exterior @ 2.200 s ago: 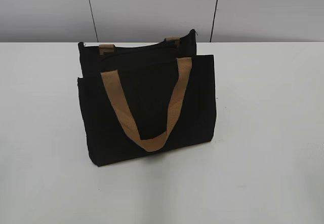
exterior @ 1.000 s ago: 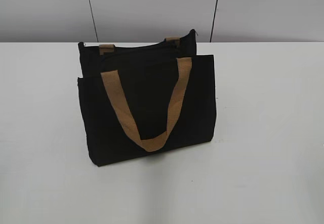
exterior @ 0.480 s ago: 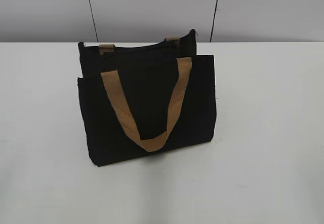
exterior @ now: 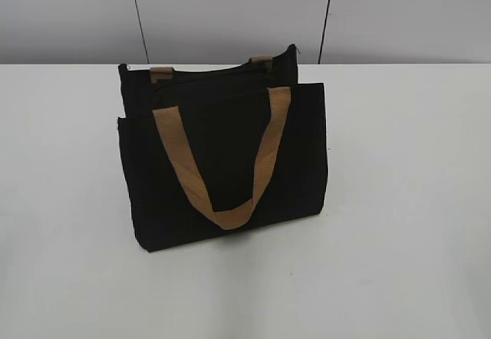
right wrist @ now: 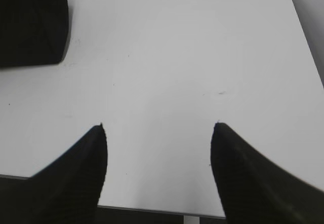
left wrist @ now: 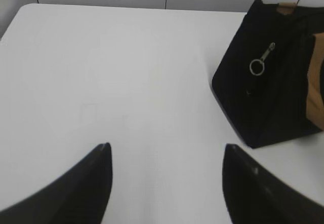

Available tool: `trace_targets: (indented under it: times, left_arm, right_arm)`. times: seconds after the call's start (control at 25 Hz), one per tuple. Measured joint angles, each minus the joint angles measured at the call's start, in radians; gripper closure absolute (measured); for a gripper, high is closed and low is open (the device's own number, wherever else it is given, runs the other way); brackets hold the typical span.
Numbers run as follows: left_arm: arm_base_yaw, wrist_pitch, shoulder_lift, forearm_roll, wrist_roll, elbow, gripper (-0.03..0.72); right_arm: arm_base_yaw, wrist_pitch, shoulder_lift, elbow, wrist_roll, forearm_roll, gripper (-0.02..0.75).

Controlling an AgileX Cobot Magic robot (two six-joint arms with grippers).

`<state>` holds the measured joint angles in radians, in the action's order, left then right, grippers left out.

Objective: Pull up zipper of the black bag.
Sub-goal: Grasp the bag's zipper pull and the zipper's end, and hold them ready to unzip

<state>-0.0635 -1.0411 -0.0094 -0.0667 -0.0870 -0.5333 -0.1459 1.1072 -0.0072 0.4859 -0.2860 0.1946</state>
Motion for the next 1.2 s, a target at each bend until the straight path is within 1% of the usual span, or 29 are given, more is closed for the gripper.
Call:
trace_targets:
  times: [0.08, 0.2, 0.32, 0.44, 0.52, 0.64, 0.68, 0.76, 0.92, 1.08, 1.2]
  left_arm:
    - [0.0, 0.089, 0.0, 0.016, 0.0, -0.015, 0.181]
    - [0.0, 0.324, 0.027, 0.045, 0.0, -0.025, 0.183]
    - [-0.006, 0.501, 0.088, 0.067, 0.0, -0.008, 0.185]
    - [-0.026, 0.705, 0.161, 0.077, 0.0, 0.079, 0.188]
    - [-0.033, 0.887, 0.217, 0.076, 0.0, 0.172, 0.193]
    - [-0.036, 1.207, 0.324, 0.117, 0.0, 0.312, 0.197]
    - [-0.036, 1.281, 0.374, 0.132, 0.0, 0.349, 0.197]
    - [-0.036, 1.415, 0.468, 0.16, 0.0, 0.376, 0.197]
    - [-0.036, 1.537, 0.656, 0.22, 0.01, 0.369, 0.197]
    - [-0.036, 1.629, 0.88, 0.305, 0.108, 0.347, 0.197]
    - [-0.036, 1.721, 1.058, 0.365, 0.131, 0.344, 0.197]
  right_arm:
    - [0.0, 0.0, 0.0, 0.0, 0.0, 0.0, 0.239]
    - [0.0, 0.0, 0.0, 0.0, 0.0, 0.0, 0.239]
    - [0.0, 0.0, 0.0, 0.0, 0.0, 0.0, 0.239]
    - [0.0, 0.0, 0.0, 0.0, 0.0, 0.0, 0.239]
    - [0.0, 0.0, 0.0, 0.0, 0.0, 0.0, 0.239]
    - [0.0, 0.0, 0.0, 0.0, 0.0, 0.0, 0.239]
    - [0.0, 0.0, 0.0, 0.0, 0.0, 0.0, 0.239]
    - [0.0, 0.0, 0.0, 0.0, 0.0, 0.0, 0.239]
    - [0.0, 0.0, 0.0, 0.0, 0.0, 0.0, 0.239]
    - [0.0, 0.0, 0.0, 0.0, 0.0, 0.0, 0.239]
    - [0.0, 0.0, 0.0, 0.0, 0.0, 0.0, 0.239]
